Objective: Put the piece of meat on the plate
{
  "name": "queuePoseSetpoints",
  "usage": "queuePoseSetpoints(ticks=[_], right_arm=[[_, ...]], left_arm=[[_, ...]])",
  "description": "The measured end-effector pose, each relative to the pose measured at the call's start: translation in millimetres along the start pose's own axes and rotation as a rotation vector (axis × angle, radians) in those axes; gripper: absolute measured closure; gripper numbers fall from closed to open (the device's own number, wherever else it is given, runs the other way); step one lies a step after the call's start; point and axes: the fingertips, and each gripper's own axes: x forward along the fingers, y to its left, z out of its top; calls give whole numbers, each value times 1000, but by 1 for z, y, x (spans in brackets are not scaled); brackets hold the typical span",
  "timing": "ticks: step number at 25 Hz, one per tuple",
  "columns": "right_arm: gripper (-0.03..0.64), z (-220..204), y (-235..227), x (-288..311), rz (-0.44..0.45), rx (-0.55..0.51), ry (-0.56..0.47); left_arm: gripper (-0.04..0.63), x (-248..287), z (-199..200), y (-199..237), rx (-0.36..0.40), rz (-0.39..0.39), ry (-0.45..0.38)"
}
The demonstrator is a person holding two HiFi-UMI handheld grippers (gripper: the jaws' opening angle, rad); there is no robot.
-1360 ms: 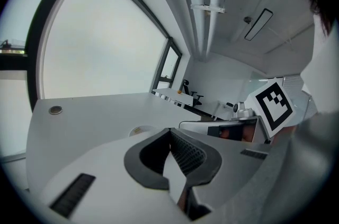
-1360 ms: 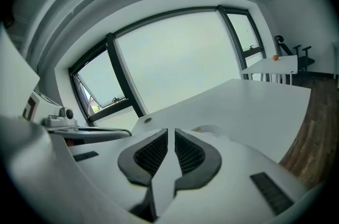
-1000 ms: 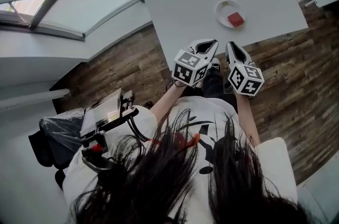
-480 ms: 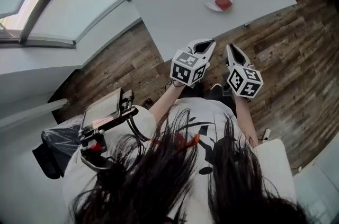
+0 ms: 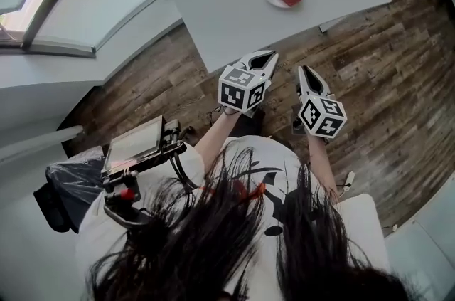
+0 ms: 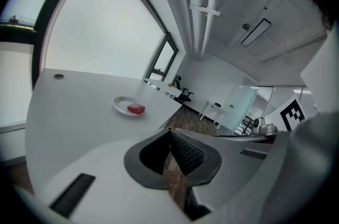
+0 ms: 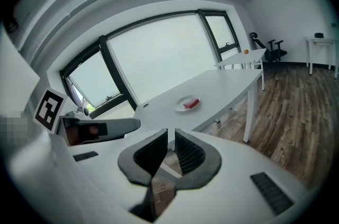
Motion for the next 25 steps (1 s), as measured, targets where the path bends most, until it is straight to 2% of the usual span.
queuePoseSetpoints(ticks=[7,17,25], right_arm=[[568,-17,-20,-60,30,10,-43],[568,-48,-8,-136,88,8,-74],[568,-65,21,-171,100,11,-101]], left_arm=[[590,-18,-32,-65,40,14,-14],[590,-65,-67,-138,108,25,-45],[589,-106,-79,-163,152,9,-58]])
